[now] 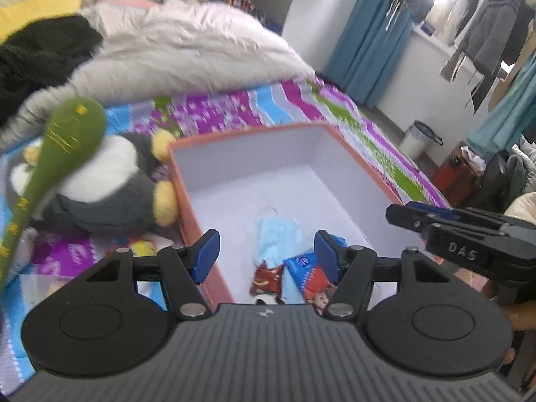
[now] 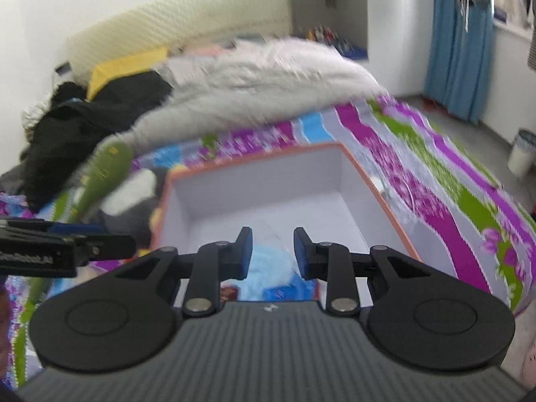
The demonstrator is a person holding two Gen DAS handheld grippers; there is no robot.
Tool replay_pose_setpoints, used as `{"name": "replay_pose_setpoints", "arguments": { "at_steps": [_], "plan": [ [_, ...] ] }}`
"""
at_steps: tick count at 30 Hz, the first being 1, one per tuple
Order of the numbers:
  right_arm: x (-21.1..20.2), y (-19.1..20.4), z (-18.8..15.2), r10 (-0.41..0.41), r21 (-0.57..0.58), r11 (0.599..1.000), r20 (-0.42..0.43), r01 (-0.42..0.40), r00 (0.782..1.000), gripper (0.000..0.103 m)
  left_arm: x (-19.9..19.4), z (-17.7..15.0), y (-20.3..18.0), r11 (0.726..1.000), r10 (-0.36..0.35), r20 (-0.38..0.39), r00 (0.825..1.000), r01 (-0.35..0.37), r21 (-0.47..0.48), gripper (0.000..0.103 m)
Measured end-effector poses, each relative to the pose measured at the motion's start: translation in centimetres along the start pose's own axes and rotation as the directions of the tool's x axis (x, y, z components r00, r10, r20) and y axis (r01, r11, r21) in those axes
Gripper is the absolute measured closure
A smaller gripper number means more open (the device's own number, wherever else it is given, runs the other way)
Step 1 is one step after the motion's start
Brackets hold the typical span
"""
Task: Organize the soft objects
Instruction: 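Withdraw both open tools from the box back over the bed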
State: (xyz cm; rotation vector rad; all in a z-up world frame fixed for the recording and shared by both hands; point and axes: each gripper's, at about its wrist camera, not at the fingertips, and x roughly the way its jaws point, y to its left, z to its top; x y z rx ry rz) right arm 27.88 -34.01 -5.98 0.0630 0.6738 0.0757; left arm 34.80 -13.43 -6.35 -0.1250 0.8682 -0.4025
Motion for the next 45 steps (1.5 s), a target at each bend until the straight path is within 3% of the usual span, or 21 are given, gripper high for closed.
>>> {"name": "replay_pose_setpoints", "arguments": {
  "at_steps": [10,19,25,33,45],
  "plan": [
    [-4.3,5.5,-0.8,0.158,-0.078,0.986,0.109,-0.15,0.981,0.073,-8.2,-3.7,3.0,0.997,0.073,0.152,0.986,-0.067,-0.047,0.035],
    [-6.3,8.1,-2.6,0.232,-0.091,0.971,0.123,-0.222,0.965,0.073,-13.2,-7.9,5.8,0.98,0.172,0.202,0.964,-0.147,-0.134,0.036],
    [-7.1,10.0,-4.4,0.231,-0.074,0.972,0.121,-0.223,0.965,0.073,-14.2,-10.2,7.8,0.976,0.17,0.205,0.964,-0.136,-0.169,0.036],
    [-7.2,13.4,-7.6,0.217,-0.036,0.976,0.057,-0.215,0.975,0.073,-14.4,-13.4,10.2,0.977,0.142,0.196,0.97,-0.106,-0.184,0.036],
    [-4.9,15.4,-11.2,0.215,-0.041,0.976,-0.011,-0.216,0.976,0.073,-13.7,-18.3,12.3,0.968,0.197,0.161,0.967,-0.165,-0.19,0.036]
  ]
}}
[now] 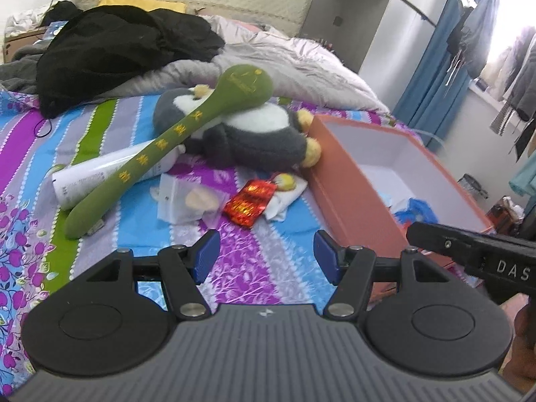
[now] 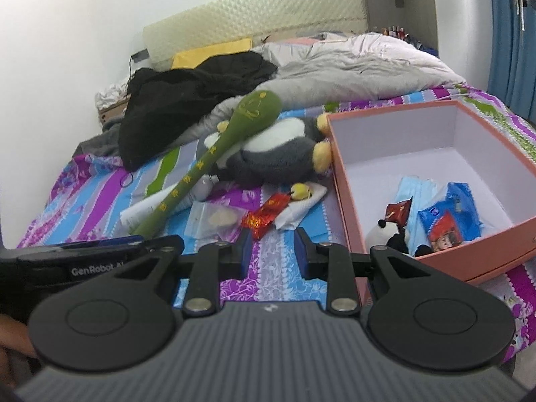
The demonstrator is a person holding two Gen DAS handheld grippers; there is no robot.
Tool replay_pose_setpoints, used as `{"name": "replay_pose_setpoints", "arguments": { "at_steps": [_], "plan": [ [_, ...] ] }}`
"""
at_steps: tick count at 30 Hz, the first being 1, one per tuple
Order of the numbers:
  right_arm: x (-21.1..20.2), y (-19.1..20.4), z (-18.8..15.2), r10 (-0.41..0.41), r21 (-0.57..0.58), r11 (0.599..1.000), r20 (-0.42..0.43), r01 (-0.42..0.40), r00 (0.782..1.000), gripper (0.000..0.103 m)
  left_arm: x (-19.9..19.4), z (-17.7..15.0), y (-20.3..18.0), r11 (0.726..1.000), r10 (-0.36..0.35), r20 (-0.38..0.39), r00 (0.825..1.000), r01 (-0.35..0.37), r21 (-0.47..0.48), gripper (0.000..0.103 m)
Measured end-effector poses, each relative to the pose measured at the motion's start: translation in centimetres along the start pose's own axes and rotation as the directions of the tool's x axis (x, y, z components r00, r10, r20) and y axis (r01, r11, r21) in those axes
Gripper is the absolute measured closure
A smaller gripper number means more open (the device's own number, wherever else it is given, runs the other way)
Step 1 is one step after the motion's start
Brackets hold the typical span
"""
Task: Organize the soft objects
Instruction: 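Withdraw both open tools from the box back over the bed, then grasp the red tea packet with the left tool while the right tool grasps the yellow bird toy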
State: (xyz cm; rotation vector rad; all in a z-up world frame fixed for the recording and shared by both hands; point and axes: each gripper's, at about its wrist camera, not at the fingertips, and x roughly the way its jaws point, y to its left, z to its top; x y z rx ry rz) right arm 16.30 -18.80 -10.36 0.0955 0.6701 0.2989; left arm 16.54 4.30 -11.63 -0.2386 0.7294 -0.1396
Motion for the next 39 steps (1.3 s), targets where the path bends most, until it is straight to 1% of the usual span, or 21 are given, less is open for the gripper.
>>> {"name": "replay_pose_setpoints", "arguments": {
  "at_steps": [2,5,11,15,17,19,25,28,30,34,35,38,39],
  "plan": [
    [1.0,0.2,0.0,0.003,-0.019,1.0,-0.003,-0.003,1.0,0.073,0.9,-0.4,0.2,1.0,0.019,-0.008,1.0,-0.019,0.006,0.036],
    [3.0,0.5,0.2,-0.01,-0.051,0.999,-0.002,0.009,1.0,0.073,3.0,-0.7,0.9,1.0,0.029,-0.028,0.999,-0.029,-0.001,0.036],
    [8.1,0.7,1.2,-0.027,-0.049,0.998,-0.014,0.026,1.0,0.073,7.9,-0.4,2.1,0.999,0.033,-0.065,0.997,-0.03,0.04,0.036],
    [11.8,0.6,1.9,-0.05,-0.065,0.997,-0.02,0.049,0.999,0.073,11.0,0.1,2.5,0.993,-0.017,-0.07,0.997,0.025,0.116,0.035],
    [13.5,0.4,2.3,-0.055,-0.053,0.997,-0.027,0.054,0.998,0.073,12.8,0.4,2.8,0.99,-0.023,-0.086,0.996,0.034,0.138,0.035],
    [15.2,0.4,2.6,-0.066,-0.067,0.996,-0.033,0.064,0.997,0.073,14.5,0.6,3.3,0.986,-0.046,-0.095,0.994,0.06,0.157,0.035],
    [19.5,0.3,3.0,-0.102,-0.095,0.991,-0.056,0.097,0.993,0.073,18.4,1.8,3.6,0.968,-0.092,-0.089,0.992,0.11,0.226,0.035],
    [21.2,-0.1,3.3,-0.123,-0.095,0.989,-0.065,0.116,0.99,0.073,20.1,2.3,3.7,0.961,-0.11,-0.098,0.989,0.131,0.243,0.035],
    [22.2,-0.2,3.4,-0.143,-0.103,0.985,-0.071,0.135,0.987,0.073,21.2,2.6,4.0,0.96,-0.117,-0.115,0.986,0.142,0.241,0.035],
    [24.4,-0.7,3.7,-0.179,-0.105,0.98,-0.098,0.169,0.979,0.073,22.6,3.0,4.6,0.953,-0.153,-0.134,0.979,0.182,0.241,0.035],
    [24.8,-0.7,3.7,-0.187,-0.107,0.979,-0.103,0.176,0.977,0.072,22.9,3.1,4.6,0.951,-0.157,-0.142,0.977,0.189,0.245,0.035],
    [25.8,-0.9,3.7,-0.211,-0.116,0.973,-0.103,0.199,0.972,0.055,23.9,3.0,4.5,0.944,-0.164,-0.174,0.971,0.205,0.257,0.037],
    [26.0,-0.9,3.7,-0.213,-0.116,0.973,-0.102,0.201,0.972,0.054,24.2,3.0,4.4,0.944,-0.162,-0.181,0.97,0.206,0.258,0.039]
  ]
}}
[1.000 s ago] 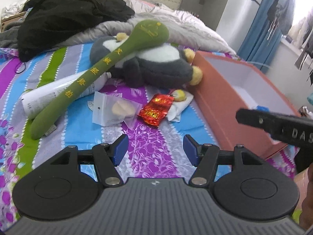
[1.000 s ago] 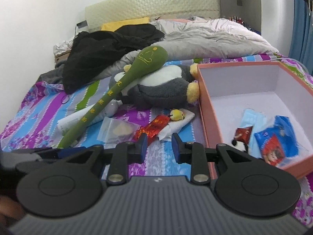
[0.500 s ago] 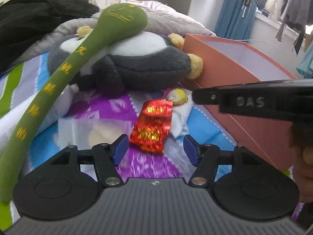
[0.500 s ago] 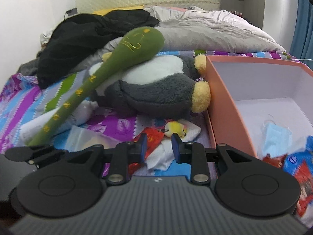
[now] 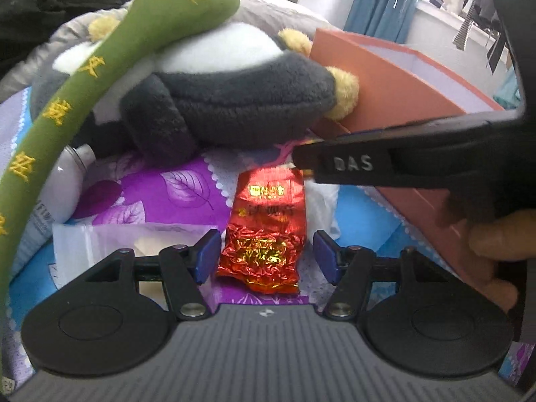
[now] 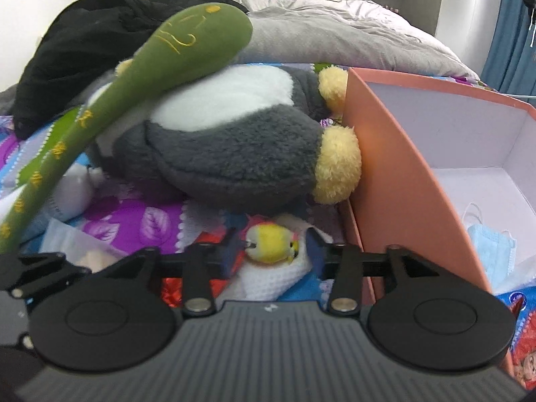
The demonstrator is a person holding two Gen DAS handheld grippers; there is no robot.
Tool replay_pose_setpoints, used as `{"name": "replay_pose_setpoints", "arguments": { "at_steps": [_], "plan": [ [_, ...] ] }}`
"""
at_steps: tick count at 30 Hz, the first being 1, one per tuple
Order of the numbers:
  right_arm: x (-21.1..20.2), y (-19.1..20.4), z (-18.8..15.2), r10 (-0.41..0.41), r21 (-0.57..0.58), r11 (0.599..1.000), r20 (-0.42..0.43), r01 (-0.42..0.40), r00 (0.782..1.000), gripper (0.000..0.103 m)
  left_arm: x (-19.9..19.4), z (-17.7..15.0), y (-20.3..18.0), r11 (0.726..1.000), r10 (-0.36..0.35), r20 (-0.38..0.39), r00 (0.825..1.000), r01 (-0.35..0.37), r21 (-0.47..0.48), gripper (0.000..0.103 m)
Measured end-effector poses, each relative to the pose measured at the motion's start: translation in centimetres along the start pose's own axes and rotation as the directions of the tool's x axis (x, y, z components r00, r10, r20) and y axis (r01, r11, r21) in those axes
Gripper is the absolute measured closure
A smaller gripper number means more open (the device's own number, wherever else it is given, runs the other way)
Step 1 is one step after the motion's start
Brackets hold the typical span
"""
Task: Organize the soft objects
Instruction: 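Grasp the red tea packet with the left tool while the right tool grasps the yellow bird toy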
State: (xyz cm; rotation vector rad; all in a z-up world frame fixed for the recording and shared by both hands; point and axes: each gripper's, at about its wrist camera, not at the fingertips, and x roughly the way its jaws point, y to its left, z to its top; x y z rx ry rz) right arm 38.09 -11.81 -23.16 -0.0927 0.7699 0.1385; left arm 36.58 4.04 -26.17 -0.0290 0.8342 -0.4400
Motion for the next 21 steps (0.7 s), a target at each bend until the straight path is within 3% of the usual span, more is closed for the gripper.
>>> {"name": "replay_pose_setpoints", "arguments": {
  "at_steps": [9,19,20,21],
  "plan": [
    [1.6,-0.1,-0.2,0.029,0.013,1.0,-0.04,-0.028,0.999,0.057,0.1,-0.2,0.0,1.0,0.006,0.007,1.0,-0.006,-0.02,0.045],
    [-2.1,0.1,0.3,0.055,0.005,0.998,0.02,-0.055,0.998,0.058,-2.9,-0.5,-1.0,0.995,0.057,0.046,0.997,-0.053,-0.088,0.045],
    [-2.7,0.1,0.4,0.059,0.005,0.998,0.027,-0.06,0.998,0.065,-3.3,-0.4,-1.1,0.993,0.058,0.049,0.997,-0.053,-0.104,0.045],
    [-3.2,0.2,0.5,0.068,0.006,0.998,0.03,-0.068,0.997,0.065,-3.8,-0.3,-1.2,0.992,0.058,0.054,0.997,-0.051,-0.117,0.045]
  ]
}}
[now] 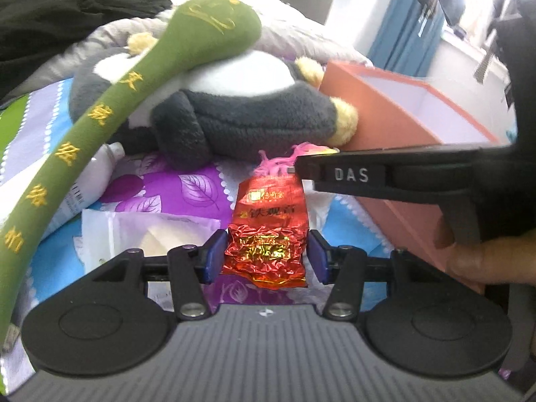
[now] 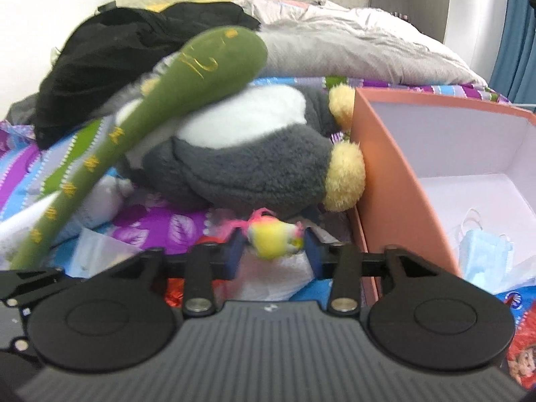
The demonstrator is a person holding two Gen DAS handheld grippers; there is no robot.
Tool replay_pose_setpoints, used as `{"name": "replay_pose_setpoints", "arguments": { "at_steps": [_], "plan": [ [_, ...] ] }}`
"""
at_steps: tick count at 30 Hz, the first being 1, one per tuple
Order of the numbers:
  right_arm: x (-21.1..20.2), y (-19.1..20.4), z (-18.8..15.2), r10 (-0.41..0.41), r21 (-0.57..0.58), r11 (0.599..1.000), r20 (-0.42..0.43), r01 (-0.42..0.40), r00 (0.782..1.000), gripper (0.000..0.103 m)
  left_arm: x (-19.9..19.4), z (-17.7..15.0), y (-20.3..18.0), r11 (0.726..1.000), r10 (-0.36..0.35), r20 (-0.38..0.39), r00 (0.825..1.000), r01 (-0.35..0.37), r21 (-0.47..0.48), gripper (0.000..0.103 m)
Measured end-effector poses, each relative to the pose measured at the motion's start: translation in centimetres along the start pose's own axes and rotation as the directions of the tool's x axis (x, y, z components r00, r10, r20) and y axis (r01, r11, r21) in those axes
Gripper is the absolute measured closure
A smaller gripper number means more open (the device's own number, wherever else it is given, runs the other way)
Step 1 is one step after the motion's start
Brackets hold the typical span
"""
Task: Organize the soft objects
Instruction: 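Grasp the red tea packet with the left tool while the right tool grasps the yellow bird toy, then lift the red packet with the left tool while the right tool lifts the bird toward the box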
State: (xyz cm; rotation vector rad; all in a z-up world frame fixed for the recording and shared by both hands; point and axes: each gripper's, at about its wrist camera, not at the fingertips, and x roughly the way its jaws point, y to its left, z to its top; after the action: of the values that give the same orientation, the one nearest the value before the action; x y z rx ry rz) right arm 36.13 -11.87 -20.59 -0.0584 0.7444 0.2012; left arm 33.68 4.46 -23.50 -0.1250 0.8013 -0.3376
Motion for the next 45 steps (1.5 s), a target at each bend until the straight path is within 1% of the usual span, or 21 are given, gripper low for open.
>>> {"name": "replay_pose_setpoints", "arguments": {
  "at_steps": [4,9,11,14,17,20,25,29,31,35,37,39,45],
  "plan": [
    [-2.4,0.1,0.1,0.019,-0.002,1.0,0.023,-0.019,1.0,0.065,-2.0,0.1,-0.8,0.999,0.036,0.018,0.999,-0.035,-0.026,0.045],
    [-4.9,-0.1,-0.6,0.047,0.023,0.999,0.023,-0.047,0.999,0.065,-4.8,-0.5,-1.5,0.996,0.074,0.035,0.997,-0.072,-0.055,0.045],
    [-5.9,-0.2,-1.1,0.049,0.033,0.998,0.016,-0.049,0.999,0.066,-5.8,-0.9,-1.7,0.992,0.098,0.032,0.995,-0.095,-0.079,0.045],
    [-7.5,-0.4,-2.0,0.049,0.045,0.998,0.007,-0.049,0.999,0.066,-7.5,-1.8,-1.5,0.987,0.116,0.023,0.993,-0.112,-0.119,0.045],
    [-8.8,-0.5,-2.9,0.053,0.054,0.997,0.0,-0.053,0.999,0.066,-9.1,-2.7,-1.5,0.981,0.142,0.012,0.99,-0.139,-0.139,0.045],
    [-9.8,-0.4,-3.8,0.064,0.057,0.996,-0.018,-0.063,0.998,0.066,-10.6,-3.4,-1.6,0.976,0.155,0.002,0.988,-0.153,-0.153,0.045],
    [-12.1,-0.2,-5.1,0.079,0.043,0.996,-0.026,-0.078,0.997,0.067,-12.9,-4.1,-1.5,0.967,0.171,-0.006,0.985,-0.169,-0.189,0.045],
    [-13.7,-0.1,-6.2,0.092,0.039,0.995,-0.037,-0.09,0.995,0.067,-14.6,-4.7,-2.1,0.964,0.186,-0.007,0.983,-0.184,-0.191,0.045],
    [-14.4,-0.1,-6.7,0.087,0.032,0.996,-0.041,-0.086,0.995,0.067,-15.4,-5.0,-2.5,0.964,0.179,-0.006,0.984,-0.177,-0.198,0.045],
    [-15.3,-0.2,-7.7,0.096,0.038,0.995,-0.046,-0.095,0.994,0.067,-16.1,-5.7,-3.0,0.961,0.169,-0.019,0.986,-0.169,-0.219,0.045],
    [-15.4,-0.3,-7.9,0.103,0.037,0.994,-0.053,-0.101,0.993,0.067,-16.1,-5.9,-3.2,0.96,0.157,-0.024,0.987,-0.158,-0.229,0.045],
    [-15.2,-0.3,-8.1,0.108,0.031,0.994,-0.065,-0.106,0.992,0.067,-15.9,-6.0,-3.3,0.959,0.161,-0.03,0.987,-0.163,-0.234,0.045],
    [-12.8,-0.3,-7.8,0.116,0.03,0.993,-0.107,-0.113,0.987,0.067,-14.3,-5.1,-2.5,0.955,0.161,-0.047,0.986,-0.167,-0.246,0.045]
  ]
}}
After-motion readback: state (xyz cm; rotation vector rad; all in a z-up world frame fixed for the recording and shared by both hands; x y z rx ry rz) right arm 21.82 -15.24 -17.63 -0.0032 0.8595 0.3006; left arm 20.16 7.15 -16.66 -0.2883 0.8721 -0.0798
